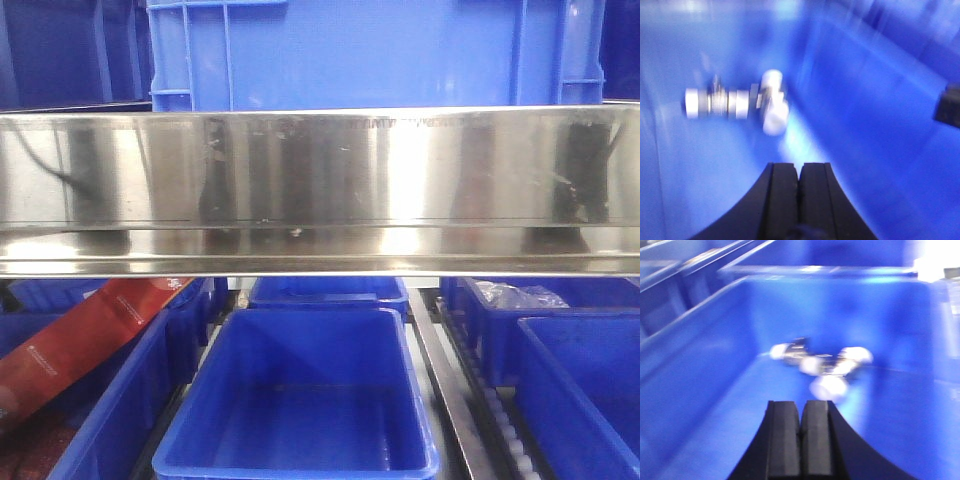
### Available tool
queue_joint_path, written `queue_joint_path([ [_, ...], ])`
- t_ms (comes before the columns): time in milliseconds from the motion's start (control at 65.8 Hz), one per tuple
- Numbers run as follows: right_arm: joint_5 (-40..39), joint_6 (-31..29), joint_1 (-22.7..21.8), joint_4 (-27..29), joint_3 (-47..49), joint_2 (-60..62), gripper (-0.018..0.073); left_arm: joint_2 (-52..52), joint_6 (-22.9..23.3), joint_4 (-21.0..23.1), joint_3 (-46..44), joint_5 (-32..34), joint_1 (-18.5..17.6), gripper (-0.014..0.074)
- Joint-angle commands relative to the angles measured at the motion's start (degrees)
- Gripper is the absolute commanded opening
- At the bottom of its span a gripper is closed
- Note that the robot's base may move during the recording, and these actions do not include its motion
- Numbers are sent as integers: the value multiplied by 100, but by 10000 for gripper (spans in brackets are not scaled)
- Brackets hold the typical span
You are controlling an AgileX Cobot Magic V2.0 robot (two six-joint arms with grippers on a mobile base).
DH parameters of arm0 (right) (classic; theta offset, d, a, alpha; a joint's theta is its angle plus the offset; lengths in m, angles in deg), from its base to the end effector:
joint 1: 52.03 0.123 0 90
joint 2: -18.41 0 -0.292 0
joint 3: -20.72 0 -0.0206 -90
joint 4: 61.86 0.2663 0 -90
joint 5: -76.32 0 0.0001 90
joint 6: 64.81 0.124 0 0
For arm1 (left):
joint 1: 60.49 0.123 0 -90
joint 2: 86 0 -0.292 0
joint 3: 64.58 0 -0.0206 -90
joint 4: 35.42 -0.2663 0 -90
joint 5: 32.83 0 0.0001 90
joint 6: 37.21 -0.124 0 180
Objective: Place valve from conveyor to right shelf box
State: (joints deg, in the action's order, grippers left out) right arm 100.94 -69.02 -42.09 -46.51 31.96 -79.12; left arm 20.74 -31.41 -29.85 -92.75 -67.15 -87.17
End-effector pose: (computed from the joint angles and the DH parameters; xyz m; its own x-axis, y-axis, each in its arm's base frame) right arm 0.4097 0.0857 0.4078 -0.3806 0.1051 -0.9187 -0.2118 0.9572 0.1972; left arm 0.4037 -0.2104 0.4276 -0.4292 0.0138 -0.9031 0.4229 0.8866 -0.1874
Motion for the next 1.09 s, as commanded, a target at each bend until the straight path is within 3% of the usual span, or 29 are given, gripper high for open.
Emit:
queue_joint_path([
  [0, -117, -323, -88, -99, -329, 533, -167, -509, 19, 29, 422, 559, -49, -111],
  [91, -345, -571, -88, -142, -909, 1129, -167, -950, -67, 10, 1082, 1076, -73, -111],
  [304, -1346, -571, -88, -153, -2539, 2431, -167, -2353, -119, -44, 3191, 2949, -403, -111],
  [380, -1525, -571, -88, -153, -3107, 2903, -167, -2813, -119, -44, 3985, 3248, -404, -111],
  [517, -1665, -571, -88, -153, -3976, 3858, -167, -3717, -119, -44, 5139, 3432, -320, -111],
  [684, -2120, -571, -88, -161, -4956, 4925, -167, -4991, -119, -44, 6299, 3432, 48, -111],
  [927, -2346, -571, -88, -161, -6239, 6061, -167, -6552, -119, -44, 7497, 3333, 674, -111],
  [1079, -2229, -571, -88, -161, -6405, 6675, -167, -7410, -119, -44, 7905, 3265, 899, -111],
])
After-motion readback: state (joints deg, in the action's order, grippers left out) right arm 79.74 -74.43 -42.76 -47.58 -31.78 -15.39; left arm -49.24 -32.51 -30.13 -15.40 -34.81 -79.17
